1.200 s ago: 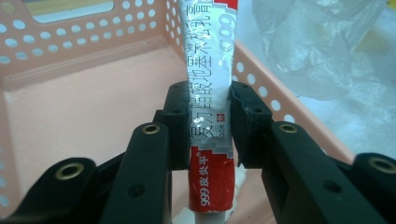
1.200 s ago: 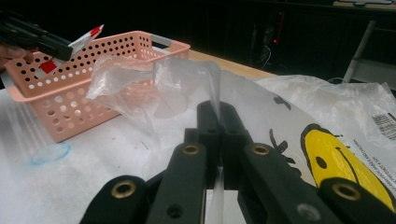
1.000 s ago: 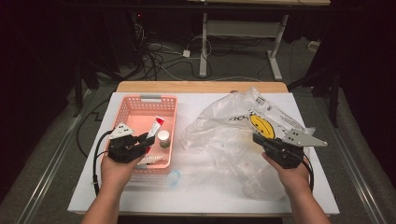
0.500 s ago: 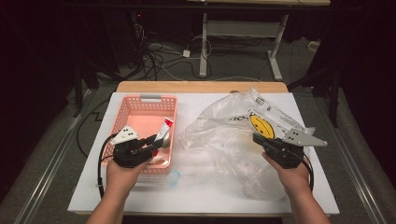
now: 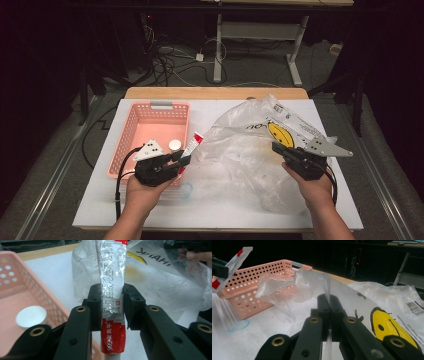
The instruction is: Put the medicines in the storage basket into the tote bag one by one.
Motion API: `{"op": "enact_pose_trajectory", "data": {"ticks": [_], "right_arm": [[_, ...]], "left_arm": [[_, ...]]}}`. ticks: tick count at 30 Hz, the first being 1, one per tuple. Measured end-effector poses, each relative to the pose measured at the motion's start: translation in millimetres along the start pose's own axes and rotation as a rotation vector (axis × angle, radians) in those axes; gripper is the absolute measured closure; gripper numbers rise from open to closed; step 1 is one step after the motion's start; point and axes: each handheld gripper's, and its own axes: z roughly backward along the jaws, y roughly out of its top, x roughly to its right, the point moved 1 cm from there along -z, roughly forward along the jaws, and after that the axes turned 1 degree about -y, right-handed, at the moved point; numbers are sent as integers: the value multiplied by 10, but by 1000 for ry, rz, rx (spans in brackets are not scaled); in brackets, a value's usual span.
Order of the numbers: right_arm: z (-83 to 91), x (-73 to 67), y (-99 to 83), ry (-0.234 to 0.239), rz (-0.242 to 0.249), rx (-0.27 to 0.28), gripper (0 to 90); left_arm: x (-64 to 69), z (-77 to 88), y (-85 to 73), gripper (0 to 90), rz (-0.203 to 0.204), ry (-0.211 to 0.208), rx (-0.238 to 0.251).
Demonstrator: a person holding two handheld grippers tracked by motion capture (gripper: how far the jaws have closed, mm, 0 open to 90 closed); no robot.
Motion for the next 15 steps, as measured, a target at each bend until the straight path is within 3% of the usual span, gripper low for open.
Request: {"op": "enact_pose_trajectory", "data": {"ticks": [15], "right_arm": [[35,8,19,-4,-5,17,900]], "left_arm": [[308,-296,-20,686,-59,-69,-39]]}}
